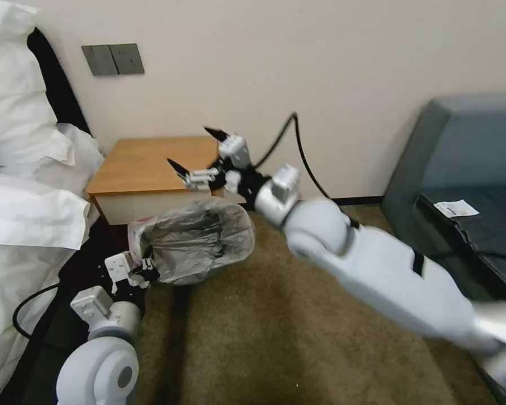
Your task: Pick up the garbage bag from the table and place it over the trash can.
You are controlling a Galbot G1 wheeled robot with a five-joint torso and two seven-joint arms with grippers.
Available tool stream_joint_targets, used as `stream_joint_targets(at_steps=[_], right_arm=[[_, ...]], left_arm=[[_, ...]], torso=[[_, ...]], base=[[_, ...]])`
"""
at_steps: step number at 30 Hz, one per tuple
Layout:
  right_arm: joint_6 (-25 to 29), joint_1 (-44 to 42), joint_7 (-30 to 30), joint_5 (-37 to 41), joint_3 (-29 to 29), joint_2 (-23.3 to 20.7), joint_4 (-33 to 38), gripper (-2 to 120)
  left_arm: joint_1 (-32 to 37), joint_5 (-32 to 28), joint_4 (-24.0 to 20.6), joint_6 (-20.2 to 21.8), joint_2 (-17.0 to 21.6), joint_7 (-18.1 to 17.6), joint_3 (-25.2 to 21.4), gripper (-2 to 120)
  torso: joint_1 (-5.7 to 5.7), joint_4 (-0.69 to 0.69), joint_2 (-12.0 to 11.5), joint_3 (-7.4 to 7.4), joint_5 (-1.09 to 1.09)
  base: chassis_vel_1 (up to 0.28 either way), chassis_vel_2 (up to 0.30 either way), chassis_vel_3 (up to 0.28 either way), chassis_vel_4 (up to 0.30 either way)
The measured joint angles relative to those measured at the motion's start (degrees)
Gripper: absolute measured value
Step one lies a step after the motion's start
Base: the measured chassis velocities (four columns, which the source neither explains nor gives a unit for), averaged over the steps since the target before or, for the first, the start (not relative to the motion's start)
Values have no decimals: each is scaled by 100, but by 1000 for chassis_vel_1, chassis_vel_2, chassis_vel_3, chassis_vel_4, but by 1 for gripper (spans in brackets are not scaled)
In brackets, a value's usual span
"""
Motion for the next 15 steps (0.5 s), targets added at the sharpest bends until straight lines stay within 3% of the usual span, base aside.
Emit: stream_joint_targets(at_steps=[5, 15], right_arm=[[10, -648, 208, -98, 490, -137, 284, 100], [-34, -1365, 349, -140, 972, -82, 640, 100]], left_arm=[[-22, -600, 0, 56, -29, -80, -54, 3], [21, -559, 71, -28, -64, -70, -74, 3]], torso=[[0, 0, 0, 0, 0], [0, 1, 0, 0, -2]], base=[[0, 0, 0, 0], [0, 0, 0, 0]])
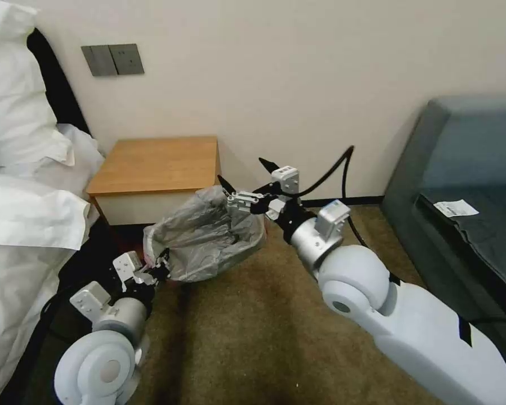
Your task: Pick up the garbage bag from the table and place it over the trash can.
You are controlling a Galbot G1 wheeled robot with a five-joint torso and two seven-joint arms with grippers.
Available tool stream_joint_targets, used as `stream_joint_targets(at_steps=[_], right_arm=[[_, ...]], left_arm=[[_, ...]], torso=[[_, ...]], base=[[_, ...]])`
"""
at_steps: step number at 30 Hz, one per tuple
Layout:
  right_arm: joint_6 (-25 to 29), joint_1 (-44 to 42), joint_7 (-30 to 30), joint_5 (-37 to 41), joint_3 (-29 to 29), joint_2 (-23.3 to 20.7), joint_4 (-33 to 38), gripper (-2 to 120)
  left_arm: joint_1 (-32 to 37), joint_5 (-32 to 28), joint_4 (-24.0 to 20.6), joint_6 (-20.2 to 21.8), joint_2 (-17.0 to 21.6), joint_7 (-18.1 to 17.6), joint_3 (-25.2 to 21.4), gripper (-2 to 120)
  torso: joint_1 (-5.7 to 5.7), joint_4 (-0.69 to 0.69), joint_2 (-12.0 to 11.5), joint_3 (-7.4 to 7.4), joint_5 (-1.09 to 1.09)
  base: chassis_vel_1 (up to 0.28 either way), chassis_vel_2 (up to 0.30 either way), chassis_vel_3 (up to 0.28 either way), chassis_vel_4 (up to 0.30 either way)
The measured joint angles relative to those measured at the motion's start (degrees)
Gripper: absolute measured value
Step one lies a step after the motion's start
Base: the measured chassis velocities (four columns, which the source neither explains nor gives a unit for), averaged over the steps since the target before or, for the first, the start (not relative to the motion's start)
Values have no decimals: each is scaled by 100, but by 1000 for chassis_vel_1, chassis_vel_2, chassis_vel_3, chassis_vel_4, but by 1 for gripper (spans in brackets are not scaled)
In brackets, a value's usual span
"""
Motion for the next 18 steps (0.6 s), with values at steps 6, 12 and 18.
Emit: stream_joint_targets(at_steps=[6, 12, 18], right_arm=[[-9, -368, 5, -170, 280, 86, -154, 100], [37, -709, -66, -142, 721, 208, -173, 100], [89, -890, -78, -72, 889, 312, -138, 100]], left_arm=[[32, -59, -13, -47, -9, 30, -11, 3], [116, -222, -10, -103, -8, 73, -40, 3], [119, -716, -20, -108, -5, 82, -77, 3]], torso=[[0, 1, 0, 0, 0], [0, 1, 0, 0, 0], [0, 0, 0, 0, 0]], base=[[0, 0, 0, 0], [0, 0, 0, 0], [0, 0, 0, 0]])
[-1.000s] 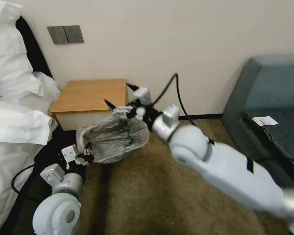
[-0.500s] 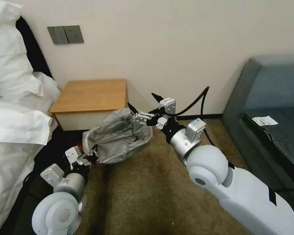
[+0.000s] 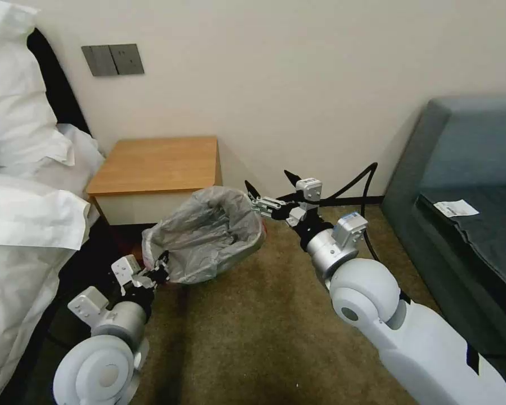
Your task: Pick up the garbage bag from the table and place it over the trash can.
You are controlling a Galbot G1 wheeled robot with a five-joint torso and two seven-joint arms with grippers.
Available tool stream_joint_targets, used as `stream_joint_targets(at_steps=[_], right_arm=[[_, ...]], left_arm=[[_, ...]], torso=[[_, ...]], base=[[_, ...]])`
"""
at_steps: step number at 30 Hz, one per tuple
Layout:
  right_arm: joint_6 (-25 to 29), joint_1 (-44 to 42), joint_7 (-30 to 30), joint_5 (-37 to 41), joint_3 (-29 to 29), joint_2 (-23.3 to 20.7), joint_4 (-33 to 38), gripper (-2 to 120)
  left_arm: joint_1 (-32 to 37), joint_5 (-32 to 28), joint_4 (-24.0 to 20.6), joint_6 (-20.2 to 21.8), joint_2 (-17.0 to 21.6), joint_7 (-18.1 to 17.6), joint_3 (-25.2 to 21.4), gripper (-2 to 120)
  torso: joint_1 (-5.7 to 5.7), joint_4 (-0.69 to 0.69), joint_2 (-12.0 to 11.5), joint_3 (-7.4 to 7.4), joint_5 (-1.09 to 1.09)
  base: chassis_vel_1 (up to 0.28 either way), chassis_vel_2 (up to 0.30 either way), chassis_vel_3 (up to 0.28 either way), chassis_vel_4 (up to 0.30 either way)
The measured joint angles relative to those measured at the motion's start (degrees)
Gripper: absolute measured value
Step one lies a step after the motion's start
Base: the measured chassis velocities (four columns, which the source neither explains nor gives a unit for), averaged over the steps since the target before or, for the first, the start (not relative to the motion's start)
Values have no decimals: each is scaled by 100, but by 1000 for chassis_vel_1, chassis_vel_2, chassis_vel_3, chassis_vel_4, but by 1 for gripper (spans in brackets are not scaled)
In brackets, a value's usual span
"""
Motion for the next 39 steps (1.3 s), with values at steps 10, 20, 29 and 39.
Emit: stream_joint_targets(at_steps=[10, 20, 29, 39], right_arm=[[206, -382, 58, 820, 410, 342, 238, 100], [423, -802, -106, 965, 795, 494, 418, 100], [535, -860, -511, 396, 420, 395, 686, 100], [698, 3, -1625, -2254, -1038, -573, -11, 68]], left_arm=[[-83, -886, 59, -58, -14, 92, -53, 3], [-63, -800, 97, -148, -28, 173, -43, 3], [8, 1884, 347, -606, 181, 535, 215, 3], [50, 5019, 905, -2248, 175, 751, 431, 3]], torso=[[0, 0, 0, 0, 0], [0, 0, 0, 0, 0], [0, -1, 0, 0, 0], [1, 0, 0, 0, -1]], base=[[0, 0, 0, 0], [0, 0, 0, 0], [0, 0, 0, 0], [0, 0, 0, 0]])
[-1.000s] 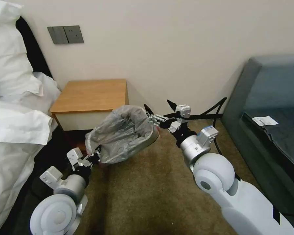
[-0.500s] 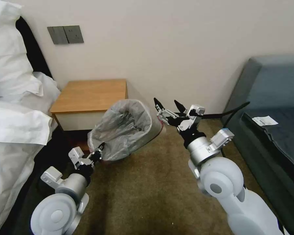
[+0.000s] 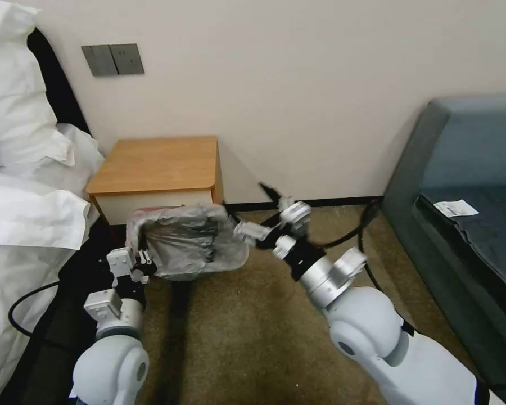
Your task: Pick up the garbage bag from the table and place it over the trash can.
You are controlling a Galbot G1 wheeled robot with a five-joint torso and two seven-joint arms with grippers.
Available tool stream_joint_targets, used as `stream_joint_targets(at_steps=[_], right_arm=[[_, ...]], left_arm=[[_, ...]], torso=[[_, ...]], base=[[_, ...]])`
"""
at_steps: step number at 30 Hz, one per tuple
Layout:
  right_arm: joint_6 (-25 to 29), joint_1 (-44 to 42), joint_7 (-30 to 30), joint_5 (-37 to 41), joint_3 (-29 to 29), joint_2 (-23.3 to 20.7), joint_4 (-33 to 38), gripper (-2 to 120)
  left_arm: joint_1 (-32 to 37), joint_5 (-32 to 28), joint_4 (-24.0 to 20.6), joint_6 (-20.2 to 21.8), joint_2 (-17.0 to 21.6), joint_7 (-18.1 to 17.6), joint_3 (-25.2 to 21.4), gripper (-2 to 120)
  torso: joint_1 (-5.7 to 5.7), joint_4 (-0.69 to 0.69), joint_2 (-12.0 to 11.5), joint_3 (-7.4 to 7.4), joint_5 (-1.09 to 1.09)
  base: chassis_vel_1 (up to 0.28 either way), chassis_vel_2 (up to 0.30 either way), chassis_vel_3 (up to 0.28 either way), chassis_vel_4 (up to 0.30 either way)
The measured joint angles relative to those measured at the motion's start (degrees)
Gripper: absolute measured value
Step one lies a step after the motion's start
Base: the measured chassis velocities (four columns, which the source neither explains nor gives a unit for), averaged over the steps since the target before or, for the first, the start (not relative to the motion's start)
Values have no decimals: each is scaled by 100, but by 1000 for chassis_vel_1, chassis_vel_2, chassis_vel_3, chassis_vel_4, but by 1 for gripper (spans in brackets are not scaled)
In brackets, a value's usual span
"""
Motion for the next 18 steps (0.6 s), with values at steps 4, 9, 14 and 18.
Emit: stream_joint_targets(at_steps=[4, 9, 14, 18], right_arm=[[-91, 490, -44, -149, -546, -155, -134, 54], [-369, 938, 46, -67, -1207, -58, -360, 36], [-718, 1107, 292, 177, -1722, 76, -565, 16], [-1170, 1261, 525, 472, -1876, 177, -692, 1]], left_arm=[[149, 88, 12, -86, -39, -73, 5, 3], [256, 117, -40, -80, -110, -135, 38, 3], [362, 186, -114, -46, -127, -155, 58, 3], [441, 277, -159, -46, -124, -155, 68, 3]], torso=[[0, 0, 0, 0, 1], [0, 1, 0, 0, 0], [0, 0, 0, 0, 0], [0, 0, 0, 0, 0]], base=[[0, 0, 0, 0], [0, 0, 0, 0], [0, 0, 0, 0], [0, 0, 0, 0]])
